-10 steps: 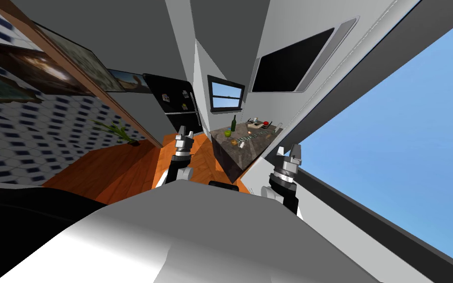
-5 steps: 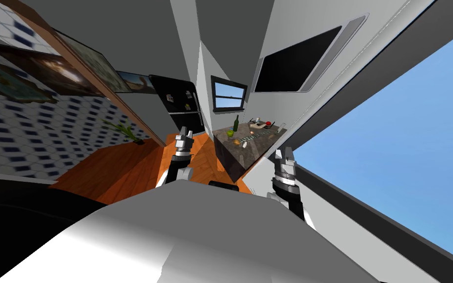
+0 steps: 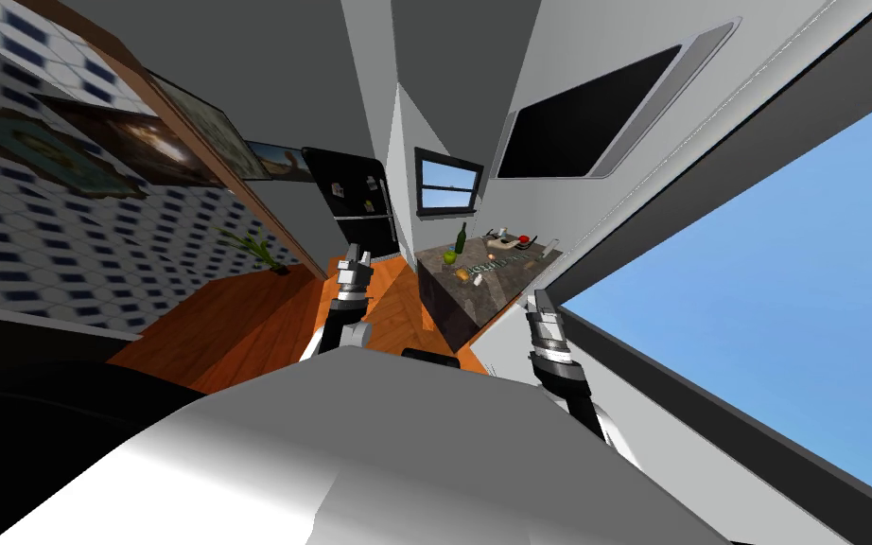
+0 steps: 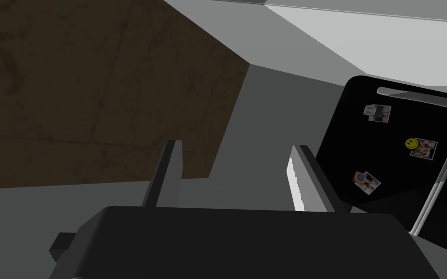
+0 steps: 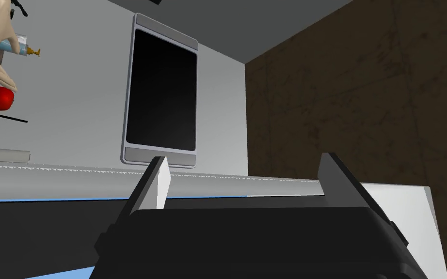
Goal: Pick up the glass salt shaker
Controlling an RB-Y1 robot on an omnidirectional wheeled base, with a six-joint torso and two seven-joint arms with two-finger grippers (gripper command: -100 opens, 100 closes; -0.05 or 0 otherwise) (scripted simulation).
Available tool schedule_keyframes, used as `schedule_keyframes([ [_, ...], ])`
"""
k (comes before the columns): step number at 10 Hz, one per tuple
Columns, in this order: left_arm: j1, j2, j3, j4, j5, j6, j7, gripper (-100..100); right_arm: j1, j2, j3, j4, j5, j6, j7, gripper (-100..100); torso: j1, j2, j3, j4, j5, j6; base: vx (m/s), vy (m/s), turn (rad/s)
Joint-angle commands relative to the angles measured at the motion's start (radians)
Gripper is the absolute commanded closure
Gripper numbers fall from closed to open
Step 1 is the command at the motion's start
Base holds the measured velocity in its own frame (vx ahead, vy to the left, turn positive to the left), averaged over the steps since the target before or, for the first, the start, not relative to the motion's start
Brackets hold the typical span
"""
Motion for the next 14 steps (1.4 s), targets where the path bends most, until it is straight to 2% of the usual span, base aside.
schedule_keyframes([
  [1, 0.0, 0.0, 0.0, 0.0, 0.0, 0.0, 0.0, 0, 0.021, -0.038, -0.006, 0.002, 0.004, 0.003, -0.001, -100, 0.0, 0.0, 0.0, 0.0, 0.0, 0.0, -0.014, 0.057, 0.027],
  [3, 0.0, 0.0, 0.0, 0.0, 0.0, 0.0, 0.0, 0, 0.069, -0.106, -0.022, 0.013, 0.021, 0.033, 0.0, -100, -0.001, 0.0, 0.0, 0.0, 0.0, 0.0, -0.018, 0.063, 0.097],
  [4, 0.0, 0.0, 0.0, 0.0, 0.0, 0.0, 0.0, 0, 0.069, -0.129, -0.022, 0.013, 0.021, 0.033, 0.0, -100, 0.0, 0.0, 0.0, 0.0, 0.0, 0.0, -0.007, 0.052, 0.042],
  [5, 0.0, 0.0, 0.0, 0.0, 0.0, 0.0, 0.0, 0, 0.094, -0.165, -0.031, 0.02, 0.028, 0.051, 0.0, -100, -0.001, 0.0, 0.0, 0.0, 0.0, 0.0, 0.003, 0.059, 0.095],
  [6, 0.0, 0.0, 0.0, 0.0, 0.0, 0.0, 0.0, 0, 0.094, -0.177, -0.031, 0.02, 0.028, 0.051, 0.0, -100, -0.001, -0.001, -0.001, 0.0, 0.0, 0.0, -0.001, 0.047, 0.044],
  [7, 0.0, 0.0, 0.0, 0.0, 0.0, 0.0, 0.0, 0, 0.12, -0.215, -0.039, 0.026, 0.035, 0.069, 0.001, -100, -0.001, -0.001, -0.001, 0.0, 0.0, 0.0, 0.0, 0.053, 0.1],
  [8, 0.0, 0.0, 0.0, 0.0, 0.0, 0.0, 0.0, 0, 0.12, -0.226, -0.039, 0.026, 0.035, 0.069, 0.001, -100, -0.001, -0.001, -0.001, 0.0, 0.0, 0.0, 0.003, 0.037, 0.042],
  [9, 0.0, 0.0, 0.0, 0.0, 0.0, 0.0, 0.0, 0, 0.145, -0.267, -0.048, 0.033, 0.041, 0.089, 0.001, -100, -0.002, -0.001, -0.001, 0.0, 0.0, 0.0, 0.006, 0.046, 0.09],
  [10, 0.0, 0.0, 0.0, 0.0, 0.0, 0.0, 0.0, 0, 0.145, -0.275, -0.048, 0.033, 0.041, 0.089, 0.001, -100, -0.002, -0.002, -0.001, 0.0, 0.0, 0.0, 0.002, 0.037, 0.054],
  [11, 0.0, 0.0, 0.0, 0.0, 0.0, 0.0, 0.0, 0, 0.172, -0.313, -0.056, 0.041, 0.046, 0.111, 0.001, -100, -0.002, -0.001, -0.001, 0.0, 0.0, 0.0, 0.01, 0.045, 0.096],
  [12, 0.0, 0.0, 0.0, 0.0, 0.0, 0.0, 0.0, 0, 0.172, -0.325, -0.056, 0.041, 0.046, 0.111, 0.001, -100, -0.002, -0.002, -0.001, 0.0, 0.0, 0.0, 0.013, 0.04, 0.068],
  [13, 0.0, 0.0, 0.0, 0.0, 0.0, 0.0, 0.0, 0, 0.198, -0.362, -0.065, 0.048, 0.05, 0.133, 0.001, -100, -0.002, -0.002, -0.001, 0.0, 0.0, 0.0, 0.014, 0.048, 0.107],
  [14, 0.0, 0.0, 0.0, 0.0, 0.0, 0.0, 0.0, 0, 0.198, -0.375, -0.065, 0.048, 0.05, 0.133, 0.001, -100, -0.001, -0.002, -0.001, 0.0, 0.0, 0.0, 0.013, 0.035, 0.063],
])
